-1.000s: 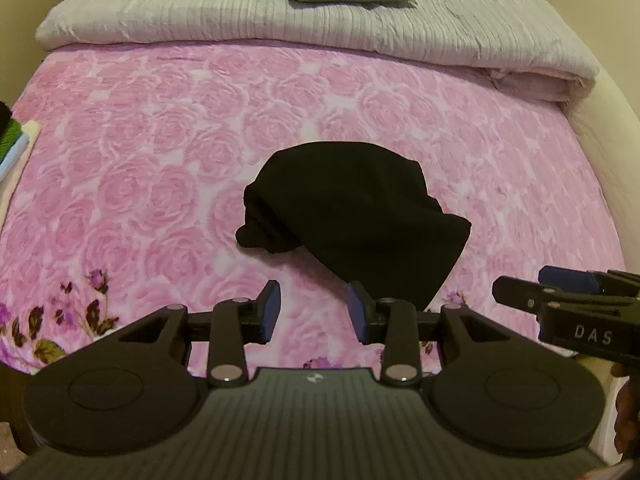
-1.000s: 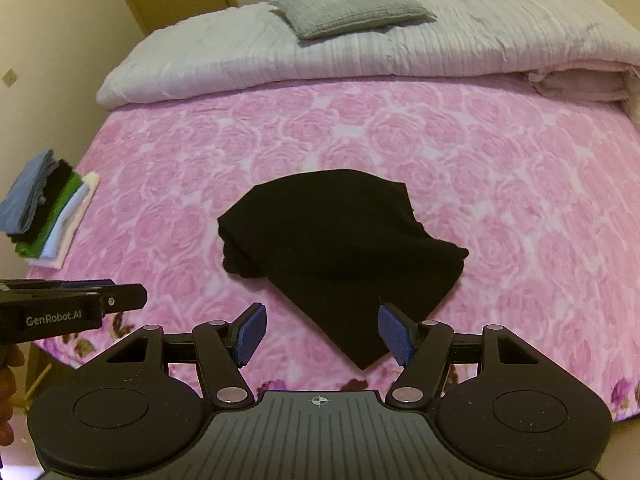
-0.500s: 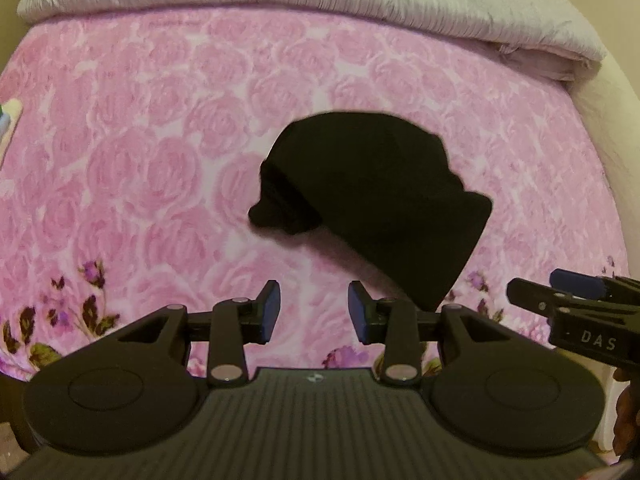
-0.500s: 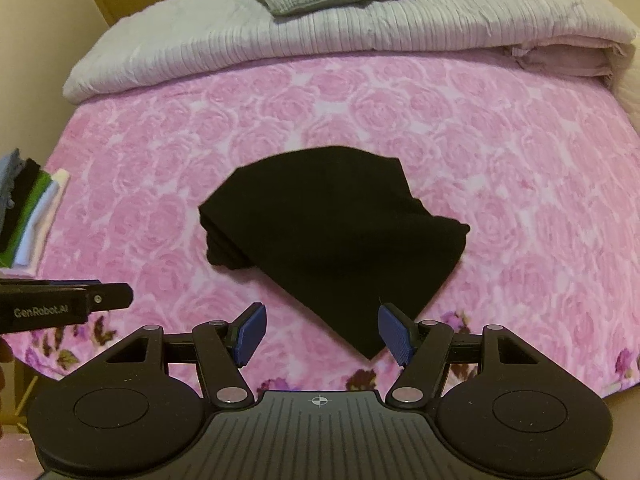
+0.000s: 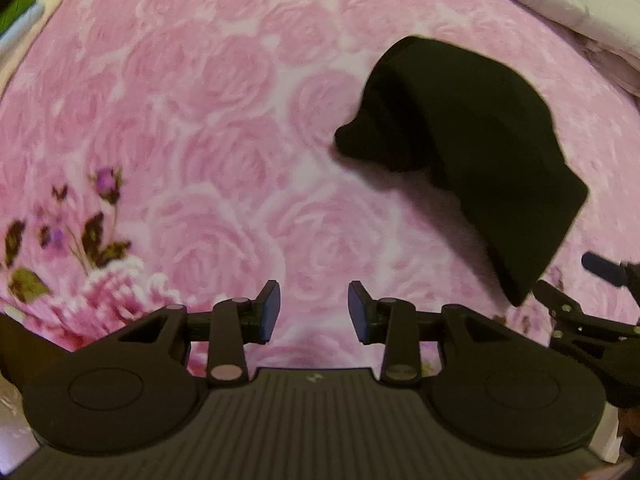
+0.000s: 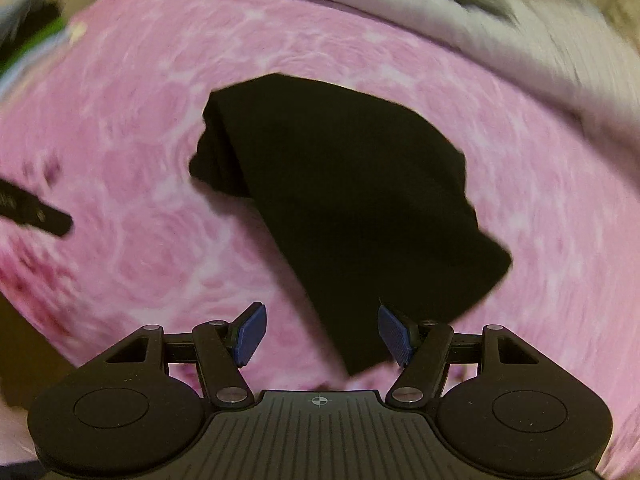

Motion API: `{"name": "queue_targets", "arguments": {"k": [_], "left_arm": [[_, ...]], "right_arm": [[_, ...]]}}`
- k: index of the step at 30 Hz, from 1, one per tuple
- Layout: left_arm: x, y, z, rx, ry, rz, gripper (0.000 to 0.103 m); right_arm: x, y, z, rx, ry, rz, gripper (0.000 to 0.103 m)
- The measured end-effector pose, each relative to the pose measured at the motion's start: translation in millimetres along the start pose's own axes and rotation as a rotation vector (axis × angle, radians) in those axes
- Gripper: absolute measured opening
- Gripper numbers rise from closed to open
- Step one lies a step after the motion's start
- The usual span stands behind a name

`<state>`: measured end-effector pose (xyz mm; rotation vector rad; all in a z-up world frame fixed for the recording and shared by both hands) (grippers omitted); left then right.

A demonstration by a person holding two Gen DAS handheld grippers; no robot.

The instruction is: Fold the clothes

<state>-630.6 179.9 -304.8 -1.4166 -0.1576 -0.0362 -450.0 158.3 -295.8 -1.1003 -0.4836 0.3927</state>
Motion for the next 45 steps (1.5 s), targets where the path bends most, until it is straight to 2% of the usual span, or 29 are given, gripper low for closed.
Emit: {"name": "queue_targets", "arguments": {"k": [5,8,9,10,11,12,13,15,19,22,24,26,28,30,31,32,33,34,35,41,45], "left_arm": [[0.2,33.8,-11.9,-0.020,-0.075,-0.002,0.033],[6.5,47.1,-21.1,-0.026,-0.106,-0.001,0.033],[9.5,50.7,-24.1,-0.030,-0.114,0.000,0.033],[12.5,53.4,-26.7,-0.032,-0.120,0.001,0.033],[15.8,54.7,-29.0,-0.032,-0.126,0.004,0.033],[18.9,55.6,-30.9,-0.031,-0.132,0.004,0.033],[21.8,55.3,-32.4,-0.026,-0.136,-0.001,0.033],[27.2,53.1,-34.4,-0.013,-0.145,-0.013,0.033],[30.1,45.4,-34.7,0.025,-0.177,-0.030,0.032],[33.3,43.9,-33.3,0.034,-0.186,-0.016,0.032],[39.9,45.0,-34.0,0.034,-0.178,-0.009,0.032],[48.2,46.9,-36.2,0.030,-0.169,-0.016,0.032],[56.3,49.1,-38.7,0.025,-0.161,-0.023,0.032],[63.0,52.4,-42.8,0.017,-0.154,-0.030,0.032],[64.8,54.6,-45.1,0.011,-0.153,-0.031,0.032],[66.7,56.8,-47.3,0.006,-0.153,-0.031,0.032],[67.8,58.5,-49.3,0.002,-0.154,-0.032,0.032],[68.0,59.4,-51.0,-0.001,-0.158,-0.032,0.032],[68.1,60.3,-52.8,-0.004,-0.162,-0.033,0.032],[60.5,63.0,-57.4,-0.004,-0.180,-0.041,0.032],[50.9,64.1,-56.2,-0.001,-0.199,-0.042,0.032]], "right_arm": [[-18.9,54.4,-18.2,0.057,-0.298,-0.093,0.066],[-30.9,91.2,-31.3,0.089,-0.524,-0.192,0.066],[-30.5,101.6,-34.4,0.097,-0.570,-0.210,0.066],[-25.8,105.9,-35.4,0.118,-0.564,-0.192,0.065],[-19.0,106.9,-34.9,0.144,-0.534,-0.157,0.036],[-7.5,103.5,-30.9,0.159,-0.459,-0.092,0.013],[8.8,94.7,-26.7,0.181,-0.360,-0.042,0.006],[46.9,70.0,-20.9,0.239,-0.166,0.005,0.004],[145.1,20.3,-38.2,0.261,0.121,-0.103,0.003],[219.4,9.7,-76.3,0.149,0.237,-0.207,0.003],[253.9,15.4,-103.4,0.037,0.315,-0.187,0.003],[261.4,33.6,-127.3,-0.128,0.303,-0.135,0.004],[251.1,42.1,-142.7,-0.184,0.262,-0.097,0.004],[227.6,45.1,-145.2,-0.180,0.134,-0.121,0.006],[212.8,46.3,-144.1,-0.164,0.043,-0.141,0.018],[197.0,47.4,-142.2,-0.144,-0.059,-0.163,0.038],[179.6,47.6,-139.2,-0.116,-0.166,-0.178,0.052],[163.5,46.6,-136.9,-0.084,-0.261,-0.184,0.074],[151.9,45.1,-136.6,-0.051,-0.334,-0.188,0.080],[91.0,32.8,-129.7,0.156,-0.663,-0.220,0.080],[51.7,53.7,-122.6,0.230,-0.827,-0.226,0.080]]}}
Point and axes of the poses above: each gripper's, at about its wrist camera, not at the fingertips, and y roughly the way its jaws point, x to its right, z to its top, the point moved 4 cm from there along y, roughly the way its jaws point
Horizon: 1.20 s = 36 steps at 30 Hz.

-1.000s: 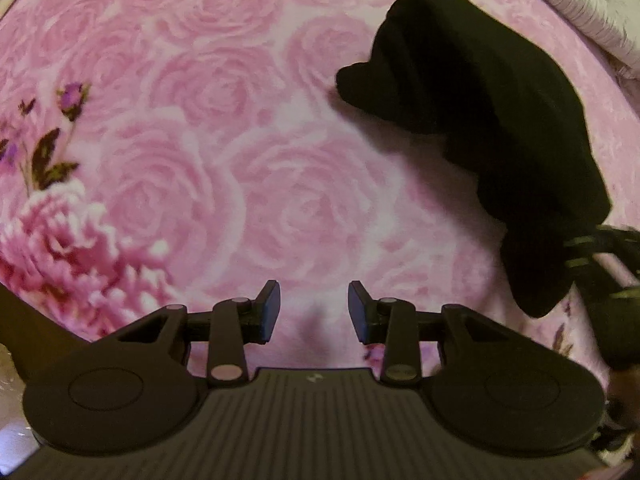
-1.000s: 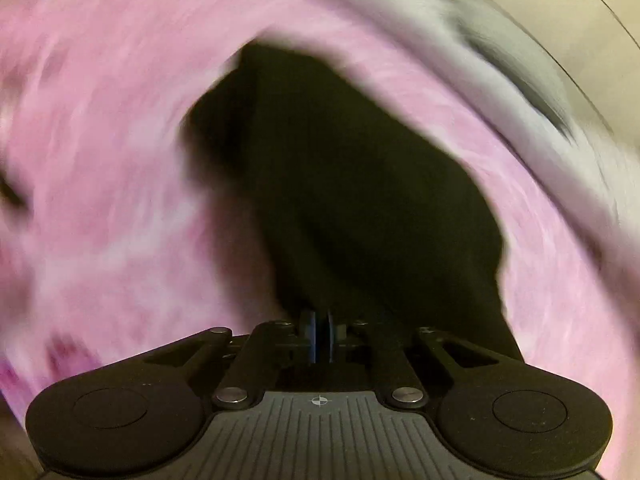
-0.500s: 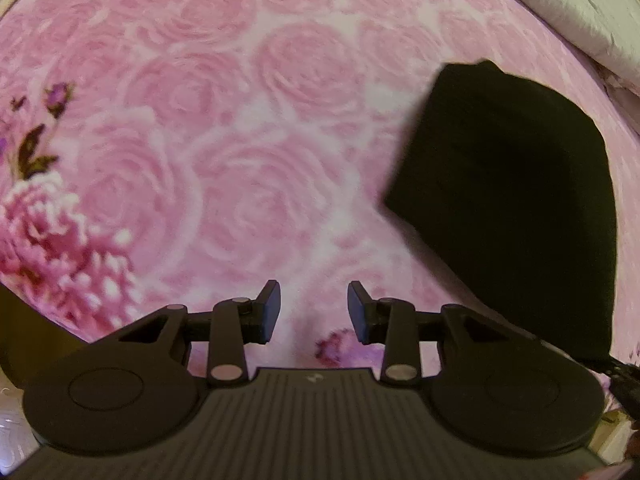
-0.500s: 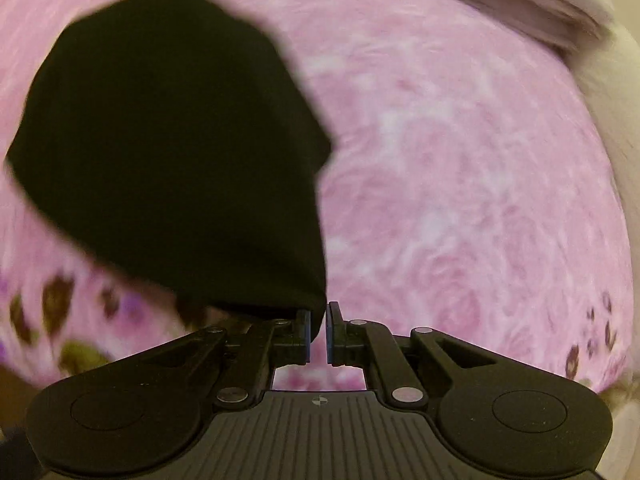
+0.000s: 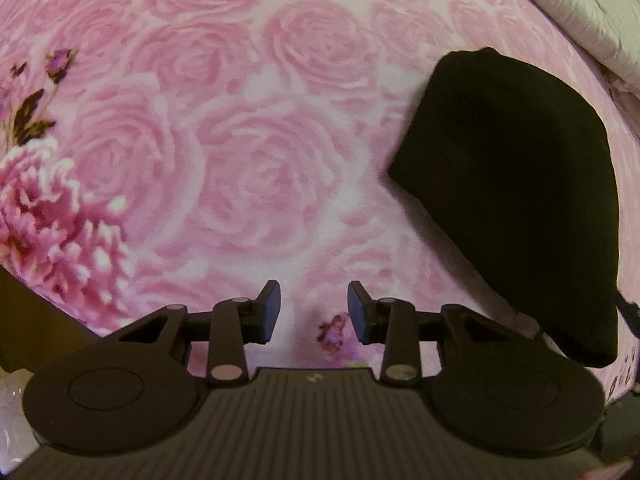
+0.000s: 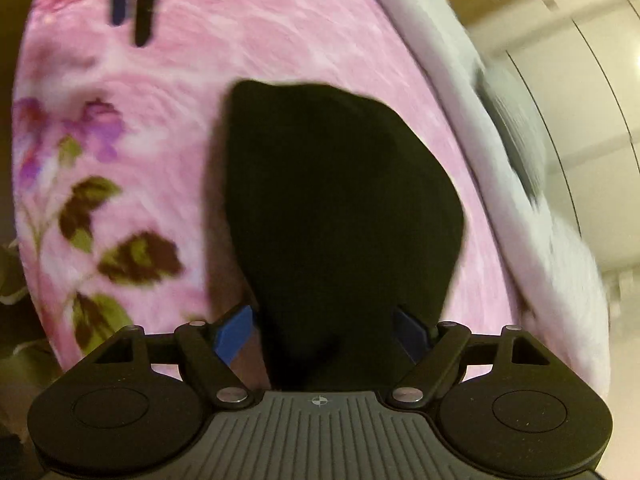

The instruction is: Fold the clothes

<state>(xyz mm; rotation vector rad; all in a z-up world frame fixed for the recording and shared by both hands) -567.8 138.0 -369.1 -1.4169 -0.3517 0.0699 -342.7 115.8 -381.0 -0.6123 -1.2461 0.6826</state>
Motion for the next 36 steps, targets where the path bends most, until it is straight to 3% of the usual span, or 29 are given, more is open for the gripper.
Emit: {"name": "queue_targets", "arguments": {"k": [4,5,6,7,8,11,14,15,17,19,22,24,26,30,33,34,35,36], "left_arm": [[-7.6,-1.0,3.4,-0.001,-0.008,-0.002,0.032],[-8.9,-1.5,4.4,-0.001,-0.007,-0.003,0.032],[-9.6,-2.5,5.8,0.000,-0.005,-0.004,0.032],[-10.1,-3.6,7.2,0.004,-0.001,-0.005,0.032],[-10.0,-4.4,8.7,0.008,0.003,-0.006,0.032],[-5.1,-4.8,15.3,0.010,0.014,0.005,0.032],[10.3,-8.0,22.7,0.029,0.041,-0.004,0.032],[17.5,-8.9,24.2,0.034,0.055,-0.009,0.032],[33.3,-9.6,25.2,0.043,0.087,-0.021,0.032],[50.7,-7.3,23.8,0.043,0.117,-0.036,0.032],[75.4,0.8,17.7,0.027,0.151,-0.058,0.032],[91.2,9.2,12.5,0.007,0.156,-0.086,0.032],[105.0,19.8,6.1,-0.017,0.142,-0.120,0.033],[128.8,41.7,-7.2,-0.071,0.090,-0.196,0.033],[142.7,56.0,-15.1,-0.090,0.030,-0.252,0.036],[142.9,59.4,-15.3,-0.084,-0.015,-0.272,0.036],[143.0,62.9,-15.4,-0.078,-0.061,-0.292,0.037],[143.2,66.4,-15.5,-0.071,-0.106,-0.312,0.038]], "right_arm": [[-19.8,25.8,21.7,0.033,-0.108,-0.011,0.080],[-21.7,34.4,23.7,0.025,-0.120,-0.012,0.072],[-12.4,37.3,27.0,0.025,-0.052,0.019,0.055],[3.1,37.0,31.2,0.029,0.058,0.067,0.013],[23.9,33.3,35.8,0.041,0.196,0.114,0.007],[109.4,20.0,33.0,0.095,0.735,0.302,0.004],[189.5,15.4,-12.7,0.194,1.303,0.413,0.004],[211.8,14.9,-36.4,0.226,1.485,0.412,0.004],[245.3,13.2,-95.0,0.268,1.821,0.341,0.004],[264.9,7.8,-160.5,0.269,2.110,0.204,0.004],[264.2,-1.2,-251.6,0.046,2.350,-0.042,0.004],[238.5,3.4,-296.8,-0.142,2.462,-0.077,0.005],[210.6,8.3,-322.5,-0.271,2.509,-0.026,0.005],[180.8,19.5,-337.0,-0.353,2.441,0.103,0.006],[171.6,27.2,-342.7,-0.322,2.378,0.152,0.042],[171.0,29.7,-344.9,-0.305,2.361,0.155,0.060],[171.9,32.2,-347.1,-0.285,2.346,0.152,0.067],[174.0,35.9,-349.2,-0.261,2.332,0.151,0.067]]}}
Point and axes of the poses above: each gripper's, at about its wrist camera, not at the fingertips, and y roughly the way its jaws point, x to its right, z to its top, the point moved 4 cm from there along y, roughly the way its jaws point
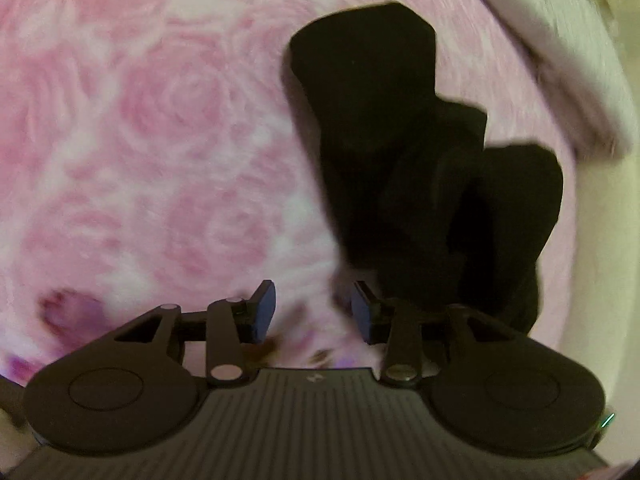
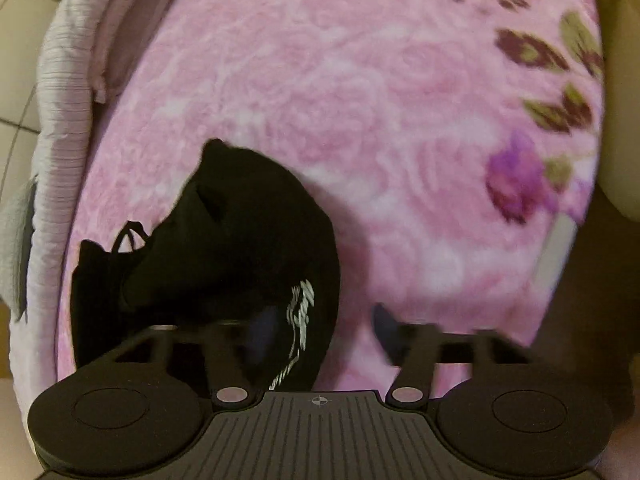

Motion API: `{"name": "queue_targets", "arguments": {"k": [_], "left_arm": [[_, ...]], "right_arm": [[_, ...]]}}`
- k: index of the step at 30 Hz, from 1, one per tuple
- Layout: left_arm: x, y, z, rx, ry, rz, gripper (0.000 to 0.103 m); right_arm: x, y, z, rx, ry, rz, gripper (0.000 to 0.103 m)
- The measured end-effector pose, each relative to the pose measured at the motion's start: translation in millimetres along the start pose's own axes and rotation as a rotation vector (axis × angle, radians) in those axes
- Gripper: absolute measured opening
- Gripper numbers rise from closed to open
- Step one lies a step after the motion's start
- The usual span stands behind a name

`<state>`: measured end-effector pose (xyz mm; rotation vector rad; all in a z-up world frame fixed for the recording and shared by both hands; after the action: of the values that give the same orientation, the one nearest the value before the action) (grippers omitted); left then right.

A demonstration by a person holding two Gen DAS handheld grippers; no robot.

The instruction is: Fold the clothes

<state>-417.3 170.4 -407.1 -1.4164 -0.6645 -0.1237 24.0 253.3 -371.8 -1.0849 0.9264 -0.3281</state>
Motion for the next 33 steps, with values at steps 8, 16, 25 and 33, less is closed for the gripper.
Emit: {"name": "queue_targets", "arguments": {"k": [8,16,25,33], "left_arm": [[-15.7,24.3,22.5,0.140,-0.260,-0.102,0.039],[-9.9,51.0,58.6,0.235,-0.311,-0.163,0.053],[13.7,78.5,57.5,0.178,-0.358,-0.326,0.005],[14.3,-71.5,158.2,0.496,-0.081,-0.280,0.002]], "right_arm": [[13.2,33.3,22.6,0.023,0.005,0.117,0.067],[2.7,40.9,32.1,0.036,-0.045,0.163,0.067],[4.3,63.0,29.5,0.008,0.027,0.232,0.067],[-30.2,37.2,12.4,-0.016,0.084,0.320,0.017]]}}
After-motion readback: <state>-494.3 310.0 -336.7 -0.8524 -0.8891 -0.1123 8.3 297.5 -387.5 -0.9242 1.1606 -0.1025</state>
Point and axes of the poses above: each gripper's, at about its wrist camera, not at the fingertips, and y roughly the way its jaws point, x to its right, z to its top, the point moved 4 cm from there along y, roughly the way its jaws point
